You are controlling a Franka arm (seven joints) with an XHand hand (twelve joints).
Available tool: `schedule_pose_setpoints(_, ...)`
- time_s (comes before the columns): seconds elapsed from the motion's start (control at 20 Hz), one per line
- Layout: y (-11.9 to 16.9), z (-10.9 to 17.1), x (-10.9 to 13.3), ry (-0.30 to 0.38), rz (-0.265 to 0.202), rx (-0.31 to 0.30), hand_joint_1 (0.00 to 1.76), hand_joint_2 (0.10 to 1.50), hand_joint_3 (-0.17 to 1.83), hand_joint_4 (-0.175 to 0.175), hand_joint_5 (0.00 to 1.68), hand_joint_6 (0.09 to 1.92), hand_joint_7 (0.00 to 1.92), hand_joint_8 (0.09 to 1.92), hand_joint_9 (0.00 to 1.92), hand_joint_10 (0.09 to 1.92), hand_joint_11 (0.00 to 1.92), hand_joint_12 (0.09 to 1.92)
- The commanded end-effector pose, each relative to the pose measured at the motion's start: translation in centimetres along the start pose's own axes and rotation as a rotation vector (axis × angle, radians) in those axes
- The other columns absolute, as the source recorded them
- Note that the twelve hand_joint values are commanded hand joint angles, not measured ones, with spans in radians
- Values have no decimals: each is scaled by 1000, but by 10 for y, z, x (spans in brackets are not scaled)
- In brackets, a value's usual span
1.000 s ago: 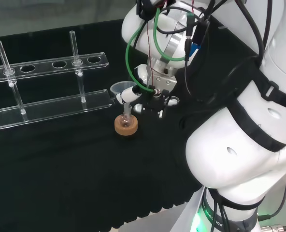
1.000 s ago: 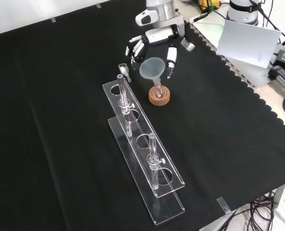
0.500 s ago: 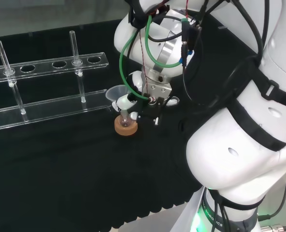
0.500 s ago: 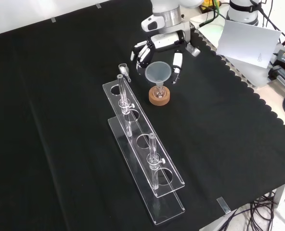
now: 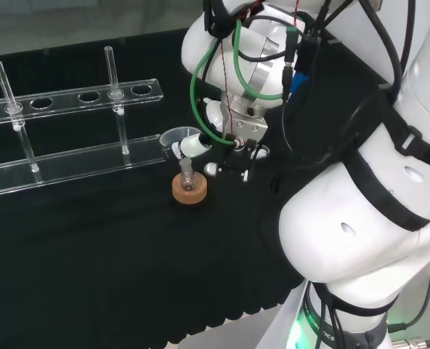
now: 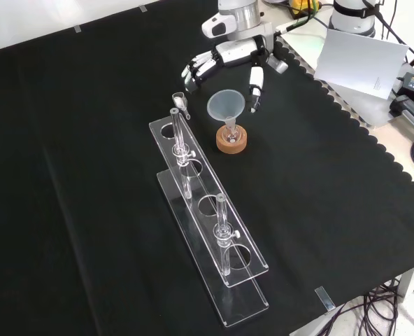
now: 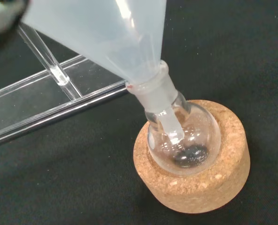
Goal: Place the funnel on the round-bottom flask.
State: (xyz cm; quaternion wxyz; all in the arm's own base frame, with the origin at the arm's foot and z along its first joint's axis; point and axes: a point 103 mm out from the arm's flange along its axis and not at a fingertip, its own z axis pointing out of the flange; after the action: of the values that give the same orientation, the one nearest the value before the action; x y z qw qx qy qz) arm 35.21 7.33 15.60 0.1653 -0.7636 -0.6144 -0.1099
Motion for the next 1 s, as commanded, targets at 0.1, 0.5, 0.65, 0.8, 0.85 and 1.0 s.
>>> schedule_pose_setpoints(0.1,0,-29,2,-38,-49,22,501,547,207,14,9,87,15,87,4,87,0,87)
schedule_pose_setpoints(0.5,-7,-81,2,-99,-126,10,423,556,113,21,0,87,0,87,0,87,0,87)
schedule_pose_setpoints(0.65,-8,-104,-1,-187,-192,28,418,556,109,21,0,87,0,87,0,87,0,87)
schedule_pose_setpoints(0.8,-6,-120,-5,-233,-210,29,416,557,105,21,0,87,0,87,0,87,0,87)
schedule_pose_setpoints(0.85,-5,-124,-6,-242,-213,28,416,558,104,21,0,87,0,87,0,87,0,87)
schedule_pose_setpoints(1.0,0,-145,-15,-314,-232,6,436,568,103,19,0,87,0,87,0,87,0,87)
